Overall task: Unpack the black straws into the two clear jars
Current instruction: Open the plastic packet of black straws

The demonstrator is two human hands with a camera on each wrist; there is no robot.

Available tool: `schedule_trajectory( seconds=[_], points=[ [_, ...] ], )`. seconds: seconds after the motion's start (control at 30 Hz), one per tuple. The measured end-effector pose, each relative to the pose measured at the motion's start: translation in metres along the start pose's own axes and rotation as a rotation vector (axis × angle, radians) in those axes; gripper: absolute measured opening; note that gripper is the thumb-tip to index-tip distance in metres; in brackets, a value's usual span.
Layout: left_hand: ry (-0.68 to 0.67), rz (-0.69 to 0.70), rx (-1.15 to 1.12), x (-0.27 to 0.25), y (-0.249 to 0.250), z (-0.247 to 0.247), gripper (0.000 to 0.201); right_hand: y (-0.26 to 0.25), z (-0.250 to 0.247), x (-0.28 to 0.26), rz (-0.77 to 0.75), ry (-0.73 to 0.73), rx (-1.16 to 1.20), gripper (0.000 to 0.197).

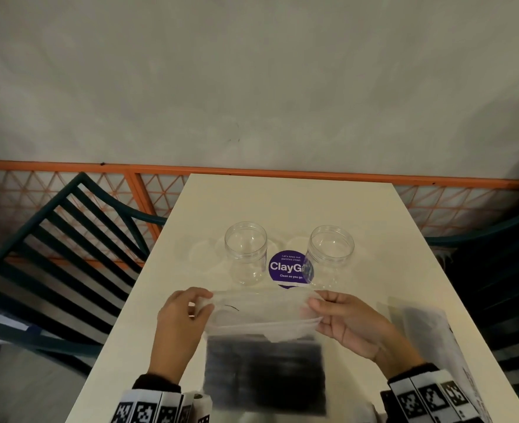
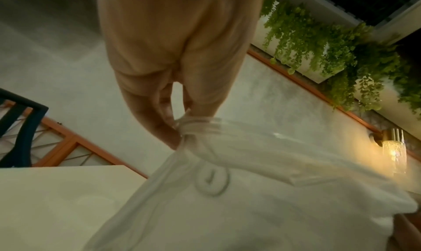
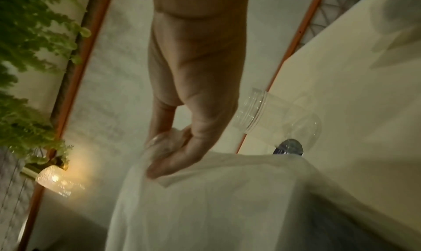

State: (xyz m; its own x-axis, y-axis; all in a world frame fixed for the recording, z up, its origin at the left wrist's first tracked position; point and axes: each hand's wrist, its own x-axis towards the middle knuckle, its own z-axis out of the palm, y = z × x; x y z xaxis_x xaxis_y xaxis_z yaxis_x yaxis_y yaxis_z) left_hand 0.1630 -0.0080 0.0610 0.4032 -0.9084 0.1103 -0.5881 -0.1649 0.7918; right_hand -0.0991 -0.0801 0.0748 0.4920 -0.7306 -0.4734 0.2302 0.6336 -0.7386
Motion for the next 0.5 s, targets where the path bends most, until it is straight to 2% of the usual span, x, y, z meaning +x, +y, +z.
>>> schedule_trajectory(
  seconds=[0.1,0.23,0.3,0.37,0.43,0.5],
  points=[
    [-0.028,-0.092,-0.179,0.002,0.005,0.003,0.012,-0.002,0.003,-0.003,0.041,-0.155,0.058,0.057],
    [-0.169,-0.343,-0.63,0.005,0.012,0.006,0.016,-0.003,0.006,-0.002,0.082,-0.184,0.09,0.07],
    [-0.238,-0.511,-0.918,0.009,0.01,0.001,0.016,-0.008,0.004,-0.002,0.057,-0.149,0.193,0.071],
    [-0.319,-0.617,-1.17,0.011,0.007,-0.008,0.02,-0.015,-0.001,-0.003,0.03,-0.08,0.302,0.068],
    [-0.45,-0.621,-1.288,0.01,0.006,-0.013,0.042,-0.018,-0.004,-0.004,0.032,-0.035,0.363,0.059],
    [-0.531,-0.631,-1.325,0.009,0.006,-0.013,0.049,-0.017,-0.003,-0.002,0.078,-0.016,0.336,0.046]
  ],
)
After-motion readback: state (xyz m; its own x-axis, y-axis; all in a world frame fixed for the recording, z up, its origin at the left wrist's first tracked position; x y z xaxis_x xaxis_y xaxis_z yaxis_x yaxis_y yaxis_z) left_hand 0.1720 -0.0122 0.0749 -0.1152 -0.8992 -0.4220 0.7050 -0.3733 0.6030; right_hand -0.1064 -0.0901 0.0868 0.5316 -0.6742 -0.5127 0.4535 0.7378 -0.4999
